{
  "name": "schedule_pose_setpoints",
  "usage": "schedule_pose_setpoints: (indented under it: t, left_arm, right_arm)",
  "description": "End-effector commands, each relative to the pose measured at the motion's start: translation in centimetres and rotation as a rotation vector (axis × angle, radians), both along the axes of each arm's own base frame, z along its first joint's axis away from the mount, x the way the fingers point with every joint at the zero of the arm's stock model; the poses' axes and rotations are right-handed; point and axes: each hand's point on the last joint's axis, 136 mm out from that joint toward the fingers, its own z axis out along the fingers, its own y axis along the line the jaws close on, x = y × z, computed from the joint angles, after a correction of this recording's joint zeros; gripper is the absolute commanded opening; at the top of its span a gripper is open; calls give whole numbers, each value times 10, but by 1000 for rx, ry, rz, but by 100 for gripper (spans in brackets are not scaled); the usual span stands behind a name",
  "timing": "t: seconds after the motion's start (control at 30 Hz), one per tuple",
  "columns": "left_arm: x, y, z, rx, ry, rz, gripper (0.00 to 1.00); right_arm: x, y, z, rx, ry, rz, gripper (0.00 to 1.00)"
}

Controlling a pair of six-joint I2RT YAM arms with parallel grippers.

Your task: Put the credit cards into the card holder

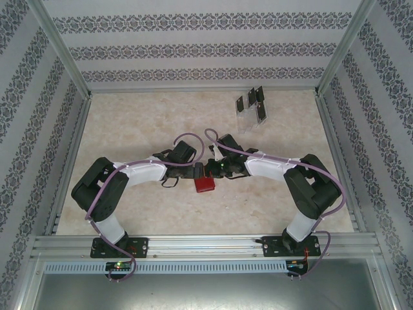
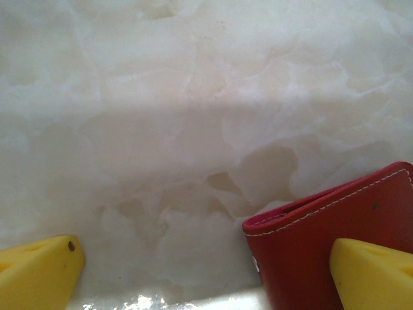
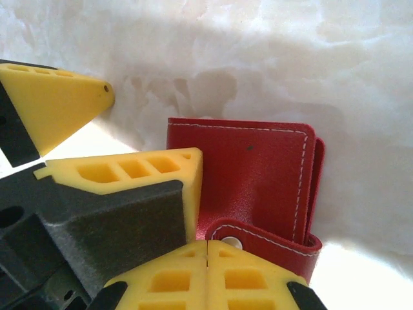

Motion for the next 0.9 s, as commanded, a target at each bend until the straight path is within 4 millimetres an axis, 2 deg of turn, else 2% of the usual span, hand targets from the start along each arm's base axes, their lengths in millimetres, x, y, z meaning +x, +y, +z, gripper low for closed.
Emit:
schedule_pose_setpoints:
  t: [0.0, 0.27, 0.63, 0.87]
  left_arm:
    - [-32, 21, -32, 89, 137, 13, 100]
    - [-32, 22, -31, 89, 136, 15, 100]
    - [-32, 21, -33, 90, 139, 14, 100]
    - [-29, 21, -28, 88, 127, 26, 100]
  right_arm:
    - [-6, 11, 7, 38, 3, 26, 0]
    - [-11, 15, -4, 34, 34, 38, 0]
    - [-14, 13, -31, 9, 86, 32, 0]
    - [-18, 10, -39, 0, 105, 32, 0]
